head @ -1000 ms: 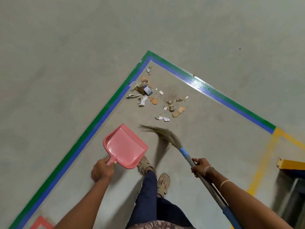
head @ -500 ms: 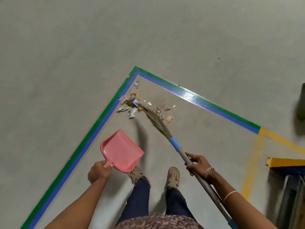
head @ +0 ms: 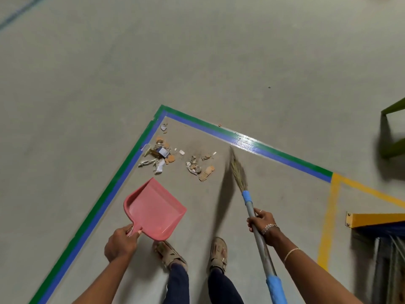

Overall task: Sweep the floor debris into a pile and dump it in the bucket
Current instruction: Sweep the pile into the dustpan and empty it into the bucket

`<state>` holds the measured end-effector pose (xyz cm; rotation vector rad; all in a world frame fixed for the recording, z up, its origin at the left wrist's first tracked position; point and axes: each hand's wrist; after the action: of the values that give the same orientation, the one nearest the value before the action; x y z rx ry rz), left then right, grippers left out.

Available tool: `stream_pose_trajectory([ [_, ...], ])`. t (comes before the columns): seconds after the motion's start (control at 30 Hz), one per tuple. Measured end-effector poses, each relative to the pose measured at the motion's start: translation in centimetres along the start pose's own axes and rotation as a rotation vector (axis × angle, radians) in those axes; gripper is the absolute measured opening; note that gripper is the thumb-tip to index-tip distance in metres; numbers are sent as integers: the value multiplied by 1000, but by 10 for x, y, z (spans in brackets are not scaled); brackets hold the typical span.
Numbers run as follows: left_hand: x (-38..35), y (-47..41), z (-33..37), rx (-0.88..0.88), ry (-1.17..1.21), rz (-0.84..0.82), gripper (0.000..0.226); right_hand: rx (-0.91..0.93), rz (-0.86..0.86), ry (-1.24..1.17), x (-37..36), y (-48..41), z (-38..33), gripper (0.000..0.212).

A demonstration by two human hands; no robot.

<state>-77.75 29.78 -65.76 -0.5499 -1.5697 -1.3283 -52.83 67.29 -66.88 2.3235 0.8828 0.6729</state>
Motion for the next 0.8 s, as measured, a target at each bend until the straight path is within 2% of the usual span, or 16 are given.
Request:
stream_pose_trajectory([
  [0.17,-10,14,0,-26,-6,18,39,-76,-79,67,-20,-25,8,30],
  [0.3,-8,27,-7,-1,-6,26,39,-70,-223,78,-63,-33,-2,20],
  [0.47,1,37,-22,43,-1,20,40,-11,-350,44,-92,-15,-27,31],
  [0.57,8,40,-30,67,18,20,42,57,-362,65,-90,-3,-33,61],
  [0.6,10,40,-31,74,30,19,42,80,-353,66,-86,2,-33,65],
  [0.8,22,31,-28,104,125,8,35,200,-214,128,-59,7,-23,61],
])
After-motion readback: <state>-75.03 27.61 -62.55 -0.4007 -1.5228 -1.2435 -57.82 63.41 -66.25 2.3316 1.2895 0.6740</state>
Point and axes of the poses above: each hand's wrist, its own y-axis away from the middle knuckle, its own x-axis out of the back of the hand, z = x × y, and after that the axes turned 15 degrees about x, right-handed
